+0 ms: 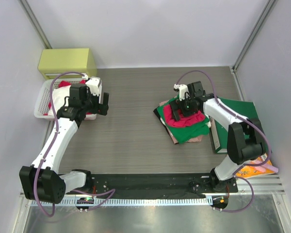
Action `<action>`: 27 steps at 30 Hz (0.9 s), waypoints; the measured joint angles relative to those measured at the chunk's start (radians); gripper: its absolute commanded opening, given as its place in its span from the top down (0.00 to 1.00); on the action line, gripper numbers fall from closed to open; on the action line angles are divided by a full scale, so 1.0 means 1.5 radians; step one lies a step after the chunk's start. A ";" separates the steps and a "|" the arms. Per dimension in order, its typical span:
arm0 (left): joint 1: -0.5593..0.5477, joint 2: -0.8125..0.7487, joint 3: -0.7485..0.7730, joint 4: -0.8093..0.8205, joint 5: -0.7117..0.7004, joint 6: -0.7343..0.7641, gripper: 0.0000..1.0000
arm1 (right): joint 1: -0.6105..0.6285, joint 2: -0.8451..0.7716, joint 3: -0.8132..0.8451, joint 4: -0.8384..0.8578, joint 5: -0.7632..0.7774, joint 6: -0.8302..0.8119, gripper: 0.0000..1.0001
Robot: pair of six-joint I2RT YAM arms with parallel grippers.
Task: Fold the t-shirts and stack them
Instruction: Put the neatly folded tshirt into the corner of the board with the right arm
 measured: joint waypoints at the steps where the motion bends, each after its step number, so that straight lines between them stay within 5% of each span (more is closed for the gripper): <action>1: 0.000 0.000 0.000 0.000 0.000 0.000 0.00 | 0.000 0.014 0.014 -0.001 0.002 0.003 0.00; 15: 0.000 0.002 0.000 -0.001 -0.006 0.005 0.00 | -0.008 0.154 0.172 0.041 0.011 0.030 0.00; 27: 0.000 0.023 0.002 -0.005 -0.006 0.005 0.00 | -0.085 0.346 0.431 0.039 -0.006 0.055 0.00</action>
